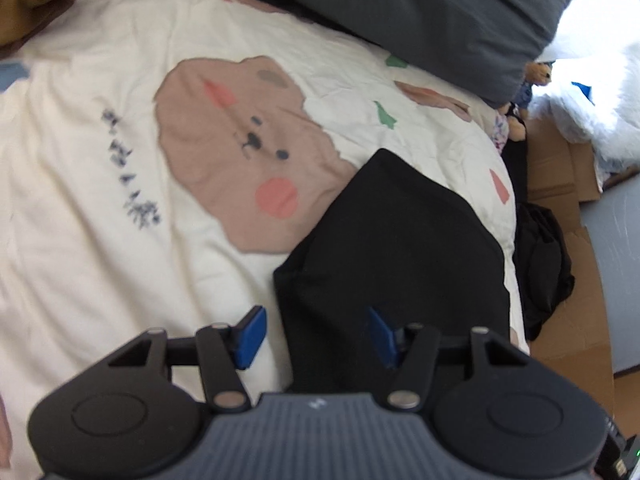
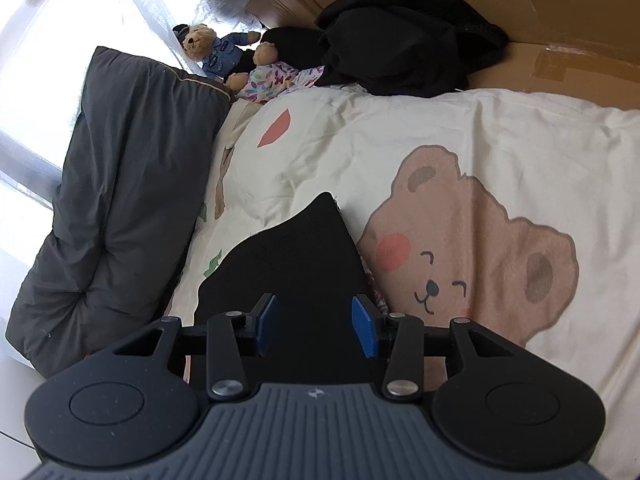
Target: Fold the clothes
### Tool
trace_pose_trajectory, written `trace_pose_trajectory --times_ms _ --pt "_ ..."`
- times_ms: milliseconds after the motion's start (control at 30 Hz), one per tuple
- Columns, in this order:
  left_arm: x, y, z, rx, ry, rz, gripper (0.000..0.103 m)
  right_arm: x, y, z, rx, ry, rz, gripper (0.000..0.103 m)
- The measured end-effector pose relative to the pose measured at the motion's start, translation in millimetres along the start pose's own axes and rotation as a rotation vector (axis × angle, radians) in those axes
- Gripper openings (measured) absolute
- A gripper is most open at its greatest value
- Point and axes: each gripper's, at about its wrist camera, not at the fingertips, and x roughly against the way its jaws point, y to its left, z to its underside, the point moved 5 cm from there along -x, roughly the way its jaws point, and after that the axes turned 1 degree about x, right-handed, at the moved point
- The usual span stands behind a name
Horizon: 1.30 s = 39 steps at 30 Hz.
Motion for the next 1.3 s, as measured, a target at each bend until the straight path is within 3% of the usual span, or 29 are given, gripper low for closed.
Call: trace_pose_trajectory --times_ms 533,767,933,1067,1300 --pt "12 27 63 0.304 -0.003 0.071 0.057 19 -2 59 -0.087 0.037 0.033 0.050" --pt "9 16 72 0.388 -0.045 0.155 0.046 18 -9 73 -0.106 0.057 0.051 0.050" --pt "-1 6 78 0.421 -0.031 0.169 0.046 16 -9 76 -0.104 0.055 0.049 0.050" --pt "-10 20 92 0.583 -0.061 0.162 0.046 15 -15 78 -0.124 0.056 0.068 0.050" --pt "-24 23 96 0.669 -0.107 0.215 0.052 12 -28 80 -0.193 0.035 0.098 0.050"
